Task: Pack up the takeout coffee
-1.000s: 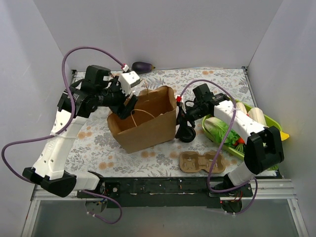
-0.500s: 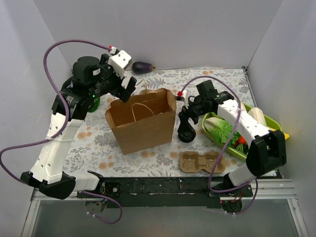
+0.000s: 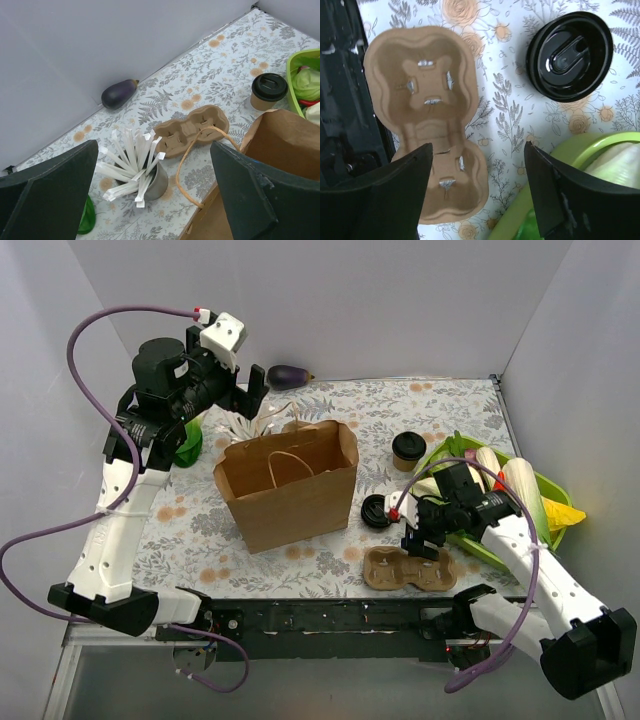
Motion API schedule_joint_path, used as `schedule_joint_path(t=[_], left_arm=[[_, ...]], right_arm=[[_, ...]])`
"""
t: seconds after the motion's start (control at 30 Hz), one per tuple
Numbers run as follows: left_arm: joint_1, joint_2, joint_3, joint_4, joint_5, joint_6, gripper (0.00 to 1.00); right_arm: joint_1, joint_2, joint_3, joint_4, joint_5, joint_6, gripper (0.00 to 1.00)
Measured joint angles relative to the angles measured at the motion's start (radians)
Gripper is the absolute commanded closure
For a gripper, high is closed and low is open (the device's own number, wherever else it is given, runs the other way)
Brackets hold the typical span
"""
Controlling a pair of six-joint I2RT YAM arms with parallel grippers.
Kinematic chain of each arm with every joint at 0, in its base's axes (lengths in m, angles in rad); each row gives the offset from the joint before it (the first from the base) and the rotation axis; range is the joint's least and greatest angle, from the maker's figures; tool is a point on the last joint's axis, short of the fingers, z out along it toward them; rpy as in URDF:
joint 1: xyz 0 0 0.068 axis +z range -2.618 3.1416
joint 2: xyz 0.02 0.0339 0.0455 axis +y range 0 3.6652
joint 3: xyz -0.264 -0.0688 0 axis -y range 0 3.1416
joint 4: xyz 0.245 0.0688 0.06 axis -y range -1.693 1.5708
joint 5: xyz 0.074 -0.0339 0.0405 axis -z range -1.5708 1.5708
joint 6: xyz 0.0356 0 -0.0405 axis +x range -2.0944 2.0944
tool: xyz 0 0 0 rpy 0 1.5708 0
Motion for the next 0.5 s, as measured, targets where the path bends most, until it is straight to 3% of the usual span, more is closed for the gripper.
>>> schedule_joint_path(t=[0.13,0.5], left_arm=[[0.001,0.001,0.0,0.0,0.026,-0.014,0.03],[0.005,-0.004,0.0,-0.004,0.067,-0.021,0.03]], right_arm=[[0.0,-0.055,-0.052,-0.023,0.011,-0.076,0.31],[0.0,-0.096,-0.171,-0.081,0.024,-0.211,0.35]])
